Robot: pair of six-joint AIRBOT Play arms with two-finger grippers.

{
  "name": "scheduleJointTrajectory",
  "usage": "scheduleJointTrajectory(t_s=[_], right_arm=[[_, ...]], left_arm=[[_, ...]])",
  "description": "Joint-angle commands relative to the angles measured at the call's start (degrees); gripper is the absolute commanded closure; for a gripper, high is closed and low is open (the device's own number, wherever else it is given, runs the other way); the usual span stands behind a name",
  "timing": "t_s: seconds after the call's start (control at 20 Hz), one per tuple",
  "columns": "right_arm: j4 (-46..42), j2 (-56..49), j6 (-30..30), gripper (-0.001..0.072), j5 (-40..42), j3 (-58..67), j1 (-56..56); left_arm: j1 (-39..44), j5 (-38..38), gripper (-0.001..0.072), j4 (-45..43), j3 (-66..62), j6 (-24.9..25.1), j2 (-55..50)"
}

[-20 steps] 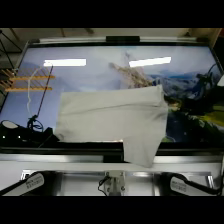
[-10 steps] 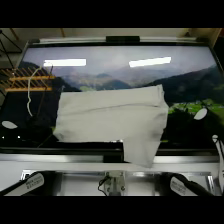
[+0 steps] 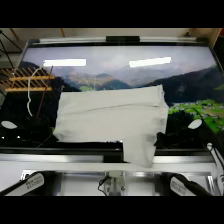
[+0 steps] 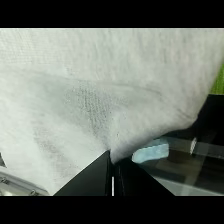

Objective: Fold the shirts.

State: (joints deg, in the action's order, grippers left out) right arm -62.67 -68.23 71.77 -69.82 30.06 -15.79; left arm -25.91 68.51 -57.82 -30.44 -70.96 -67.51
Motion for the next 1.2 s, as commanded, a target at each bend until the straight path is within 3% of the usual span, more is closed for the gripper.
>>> scheduleJointTrajectory(t_s=[0.0, 0.1, 0.2, 0.45, 0.7, 0.9, 0.95, 1.0, 1.05, 1.15], right_arm=[[0.90, 3.32, -0.35, 0.0633, -0.79, 3.15, -0.09], [0.94, 5.77, 0.81, 0.0633, -1.03, 9.46, -0.09], [1.68, 5.09, 3.74, 0.0633, 0.81, 16.59, -0.04], [9.70, -8.83, 4.39, 0.0633, 7.72, 34.91, 0.52], [7.37, -26.45, 11.37, 0.0633, 17.40, 50.93, 8.76], [4.04, -33.77, 13.16, 0.0623, 15.87, 54.69, 9.31], [2.08, -33.86, 13.03, 0.0471, 15.91, 54.69, 8.92], [0.11, -33.64, 12.20, 0.0085, 15.52, 54.77, 8.33], [-1.33, -33.22, 8.94, 0.0032, 13.31, 55.39, 7.58], [-5.33, -32.74, 7.87, 0.0026, 8.72, 56.30, 6.69]], left_arm=[[-0.02, 0.17, 0.0674, 0.04, -1.05, 2.16, 1.16], [-0.02, 2.49, 0.0674, 0.50, -5.07, 5.75, 2.73], [0.00, 3.93, 0.0675, 0.50, -11.13, 5.44, 2.56], [4.87, -1.79, 0.0675, 0.50, -30.01, -2.40, -5.73], [13.09, -1.92, 0.0673, 0.46, -49.59, -9.79, -24.90], [14.10, -1.90, 0.0657, 0.50, -55.01, -15.23, -34.29], [14.10, -1.84, 0.0516, 0.50, -55.08, -15.87, -35.34], [14.08, -1.29, 0.0226, 0.48, -55.10, -15.80, -35.67], [13.99, -0.39, 0.0012, 0.46, -55.32, -14.88, -35.67], [13.46, 1.95, 0.0003, 0.48, -56.65, -12.81, -35.47]])
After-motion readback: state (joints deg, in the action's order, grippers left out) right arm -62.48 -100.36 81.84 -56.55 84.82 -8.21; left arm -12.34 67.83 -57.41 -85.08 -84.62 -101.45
